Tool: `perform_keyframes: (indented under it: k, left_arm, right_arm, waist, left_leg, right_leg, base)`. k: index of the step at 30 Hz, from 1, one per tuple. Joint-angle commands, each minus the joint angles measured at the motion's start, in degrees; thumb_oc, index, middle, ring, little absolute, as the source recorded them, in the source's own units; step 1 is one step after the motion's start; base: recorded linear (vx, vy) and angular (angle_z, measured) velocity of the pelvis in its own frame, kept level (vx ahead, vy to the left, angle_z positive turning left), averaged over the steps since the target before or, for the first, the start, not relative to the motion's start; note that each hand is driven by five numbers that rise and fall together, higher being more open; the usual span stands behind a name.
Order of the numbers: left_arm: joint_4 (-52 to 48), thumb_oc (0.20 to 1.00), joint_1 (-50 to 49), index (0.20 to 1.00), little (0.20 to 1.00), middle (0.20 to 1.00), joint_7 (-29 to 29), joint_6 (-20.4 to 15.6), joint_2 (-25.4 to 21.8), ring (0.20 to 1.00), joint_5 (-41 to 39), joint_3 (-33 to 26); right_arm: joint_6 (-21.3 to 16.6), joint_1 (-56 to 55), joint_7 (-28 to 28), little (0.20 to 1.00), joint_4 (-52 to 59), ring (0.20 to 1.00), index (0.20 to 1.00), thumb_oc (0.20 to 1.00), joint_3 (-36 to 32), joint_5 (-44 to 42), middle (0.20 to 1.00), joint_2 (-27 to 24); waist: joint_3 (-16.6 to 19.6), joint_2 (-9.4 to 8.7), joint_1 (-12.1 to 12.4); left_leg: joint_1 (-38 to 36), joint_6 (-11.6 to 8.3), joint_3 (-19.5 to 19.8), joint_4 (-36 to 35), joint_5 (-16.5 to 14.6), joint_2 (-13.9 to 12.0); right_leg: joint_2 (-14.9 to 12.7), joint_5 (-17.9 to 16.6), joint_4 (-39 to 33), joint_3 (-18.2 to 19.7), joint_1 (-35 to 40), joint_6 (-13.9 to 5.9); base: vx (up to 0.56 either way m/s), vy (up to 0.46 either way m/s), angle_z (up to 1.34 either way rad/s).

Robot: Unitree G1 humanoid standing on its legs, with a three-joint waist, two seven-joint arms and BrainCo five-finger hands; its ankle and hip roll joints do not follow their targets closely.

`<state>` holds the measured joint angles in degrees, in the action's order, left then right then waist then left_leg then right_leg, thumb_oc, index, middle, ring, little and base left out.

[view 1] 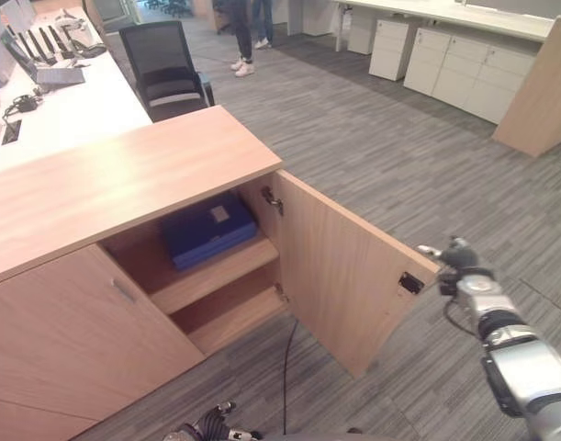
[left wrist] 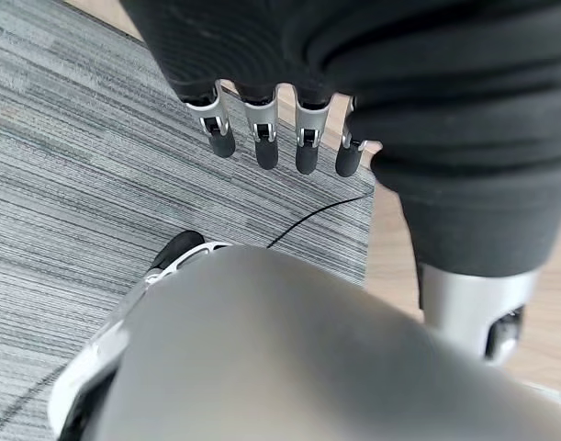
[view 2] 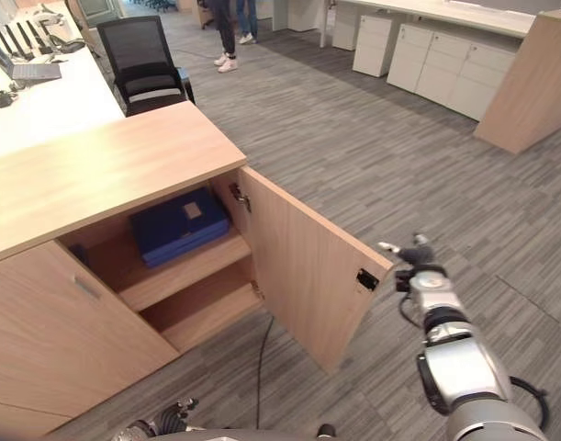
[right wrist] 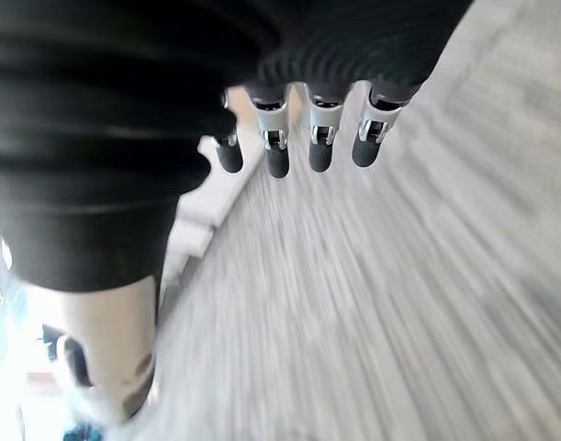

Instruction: Put the empty folder in the office cabinet

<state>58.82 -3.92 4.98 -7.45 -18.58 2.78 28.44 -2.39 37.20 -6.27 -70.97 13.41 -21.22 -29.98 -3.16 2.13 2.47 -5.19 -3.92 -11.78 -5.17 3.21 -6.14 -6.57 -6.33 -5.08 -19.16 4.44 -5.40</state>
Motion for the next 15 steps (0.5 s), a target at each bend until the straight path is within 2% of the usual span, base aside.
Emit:
perform_keyframes:
  k: [1,2,3,6,8,9,10,11,12,13,14,15]
  left_arm:
    - [2.0,1.0,2.9,1.0,1.0,1.0,-1.6,-0.5,-2.5,1.0,-0.3,-0.9]
    - [2.5,1.0,3.2,1.0,1.0,1.0,-1.7,-0.4,-2.4,1.0,-0.3,-1.1]
    - [3.4,1.0,3.8,1.0,1.0,1.0,-2.4,-0.2,-2.3,1.0,-0.6,-2.0]
    - [4.0,1.0,4.2,1.0,1.0,1.0,-2.8,-0.1,-2.2,1.0,-0.7,-2.8]
    - [4.6,1.0,4.7,1.0,1.0,1.0,-3.4,0.0,-2.2,1.0,-1.0,-4.3]
    - [4.2,1.0,5.2,1.0,1.0,1.0,-3.8,0.2,-2.2,1.0,-1.3,-5.6]
    - [4.2,1.0,5.1,1.0,1.0,1.0,-3.8,0.2,-2.2,1.0,-1.3,-5.5]
    - [3.2,1.0,5.2,1.0,1.0,1.0,-4.2,0.1,-2.4,1.0,-1.5,-7.2]
    - [3.2,1.0,5.2,1.0,1.0,1.0,-4.2,0.1,-2.4,1.0,-1.5,-7.2]
    - [2.4,1.0,5.1,1.0,1.0,1.0,-4.3,0.1,-2.7,1.0,-1.6,-8.1]
    - [1.2,1.0,5.6,1.0,1.0,1.0,-4.7,-0.1,-2.8,1.0,-1.7,-9.9]
    - [0.9,1.0,5.7,1.0,1.0,1.0,-4.9,-0.1,-3.1,1.0,-1.5,-10.5]
  right_arm:
    - [-1.7,7.6,0.2,1.0,-3.3,1.0,1.0,1.0,2.5,1.5,1.0,2.2]
    - [-1.7,7.1,0.3,1.0,-2.8,1.0,1.0,1.0,3.0,1.8,1.0,3.2]
    - [-1.9,4.9,0.6,1.0,-1.0,1.0,1.0,1.0,4.0,2.0,1.0,6.5]
    - [-2.0,3.3,0.6,1.0,0.8,1.0,1.0,1.0,4.7,2.5,1.0,8.3]
    - [-2.5,-0.8,1.0,1.0,6.0,1.0,1.0,1.0,6.0,2.8,1.0,11.1]
    - [-3.1,-4.2,1.5,1.0,12.3,1.0,1.0,1.0,6.9,3.5,1.0,11.6]
    - [-2.9,-4.4,1.5,1.0,12.6,1.0,1.0,1.0,6.9,3.5,1.0,11.6]
    - [-3.2,-9.0,2.1,1.0,20.1,1.0,1.0,1.0,7.1,4.9,1.0,10.6]
    - [-3.2,-9.1,2.1,1.0,20.1,1.0,1.0,1.0,7.1,4.9,1.0,10.6]
    - [-3.6,-12.0,2.5,1.0,23.7,1.0,1.0,1.0,6.5,4.9,1.0,10.0]
    - [-4.0,-17.3,3.7,1.0,29.0,1.0,1.0,1.0,5.5,5.3,1.0,9.1]
    - [-4.0,-20.3,4.2,1.0,31.2,1.0,1.0,1.0,4.8,5.3,1.0,8.6]
  waist:
    - [-2.2,-3.52,0.8]
    - [-2.2,-3.57,0.9]
    - [-2.3,-3.78,1.2]
    - [-2.4,-3.96,1.2]
    - [-2.8,-4.09,1.1]
    - [-3.4,-3.94,0.7]
    - [-3.3,-3.95,0.7]
    - [-4.2,-3.73,-0.2]
    - [-4.1,-3.73,-0.2]
    - [-4.4,-3.6,-0.8]
    - [-4.5,-3.41,-2.0]
    - [-4.2,-3.49,-2.2]
  left_leg:
    - [-0.7,-0.17,3.4,0.7,-3.5,1.5]
    - [-0.7,-0.14,3.5,0.7,-3.6,1.5]
    - [-0.6,-0.03,3.9,0.7,-3.5,1.6]
    - [-0.5,0.12,4.1,0.7,-3.6,1.8]
    - [-0.2,0.49,4.7,0.7,-3.6,2.0]
    - [0.0,0.78,5.5,0.7,-3.4,2.0]
    - [0.1,0.79,5.5,0.7,-3.4,2.0]
    - [0.7,1.14,7.0,0.7,-3.2,2.1]
    - [0.8,1.14,7.0,0.7,-3.2,2.1]
    - [1.3,1.36,8.1,0.8,-3.0,2.3]
    - [1.8,1.64,9.8,0.8,-2.7,2.8]
    - [2.0,1.72,10.5,0.8,-2.6,3.0]
  right_leg:
    - [-2.3,6.7,1.6,4.3,3.3,-4.25]
    - [-2.3,6.7,1.6,4.1,3.4,-4.26]
    - [-2.4,6.9,2.0,3.9,3.4,-4.28]
    - [-2.5,7.1,2.7,3.7,3.3,-4.3]
    - [-3.0,7.7,5.8,3.8,2.1,-4.44]
    - [-3.2,8.3,8.9,4.4,0.6,-4.57]
    - [-3.3,8.4,9.2,4.4,0.4,-4.58]
    - [-3.0,9.4,12.8,7.0,-1.5,-5.33]
    - [-3.0,9.4,12.8,7.0,-1.6,-5.33]
    - [-2.2,9.8,13.9,10.1,-2.5,-5.88]
    - [-0.7,10.7,14.6,16.8,-3.2,-6.33]
    - [-0.4,11.3,14.5,19.2,-2.9,-5.97]
  base:
    - [-0.01,0.026,0.31]
    - [0.0,0.047,0.15]
    - [0.0,0.047,0.11]
    - [-0.02,0.041,0.05]
    - [-0.05,0.057,0.05]
    - [-0.04,0.042,0.1]
    - [-0.08,0.049,0.22]
    - [-0.05,0.024,0.22]
    - [-0.08,0.034,0.25]
    - [-0.05,0.021,0.53]
    - [-0.05,0.018,1.17]
    - [0.03,-0.055,1.44]
